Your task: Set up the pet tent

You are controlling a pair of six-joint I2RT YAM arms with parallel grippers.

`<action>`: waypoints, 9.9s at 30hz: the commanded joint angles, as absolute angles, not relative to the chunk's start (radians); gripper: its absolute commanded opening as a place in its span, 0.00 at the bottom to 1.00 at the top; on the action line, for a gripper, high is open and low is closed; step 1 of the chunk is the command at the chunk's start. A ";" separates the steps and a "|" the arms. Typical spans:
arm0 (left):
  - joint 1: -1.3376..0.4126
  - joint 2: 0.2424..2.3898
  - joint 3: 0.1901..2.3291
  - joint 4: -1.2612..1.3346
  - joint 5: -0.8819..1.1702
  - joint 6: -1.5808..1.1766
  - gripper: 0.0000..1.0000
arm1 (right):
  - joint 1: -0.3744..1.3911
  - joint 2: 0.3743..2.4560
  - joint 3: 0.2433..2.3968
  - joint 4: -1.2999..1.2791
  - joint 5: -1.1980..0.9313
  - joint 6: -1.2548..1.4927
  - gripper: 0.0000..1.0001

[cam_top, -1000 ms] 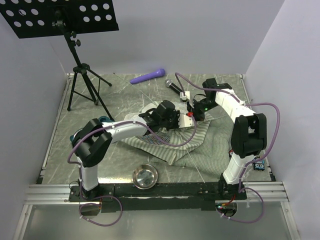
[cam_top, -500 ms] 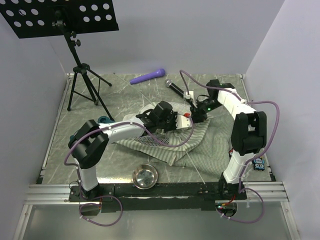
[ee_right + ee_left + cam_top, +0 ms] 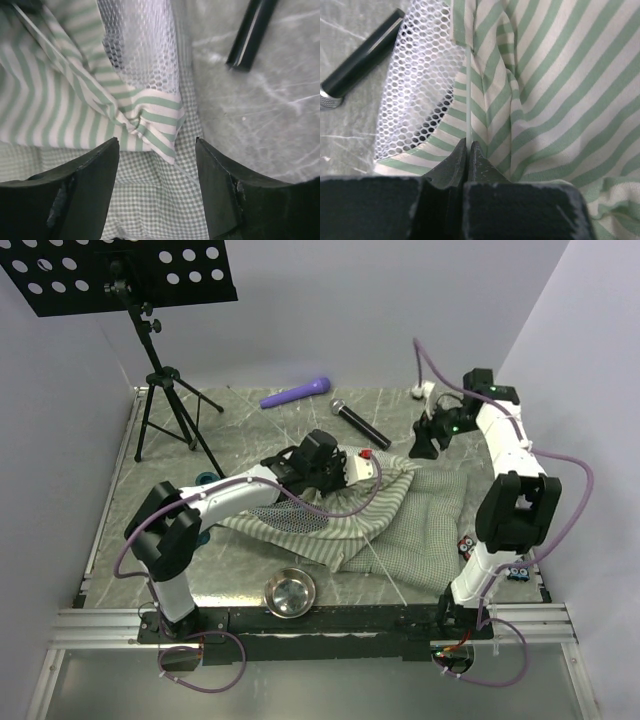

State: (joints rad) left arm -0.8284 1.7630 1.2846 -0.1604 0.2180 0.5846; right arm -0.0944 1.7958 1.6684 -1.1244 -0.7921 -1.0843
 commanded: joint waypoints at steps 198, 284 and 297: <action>-0.500 1.454 1.987 -0.392 0.789 -0.097 0.01 | 0.215 1.134 1.510 -0.058 -0.862 -0.002 0.00; -0.658 1.759 1.802 -0.704 1.074 -0.265 0.00 | 0.276 1.088 1.374 0.210 -0.937 0.270 0.00; -0.650 1.750 1.839 -0.715 1.082 -0.229 0.00 | 0.288 1.071 1.356 0.095 -0.953 0.138 0.00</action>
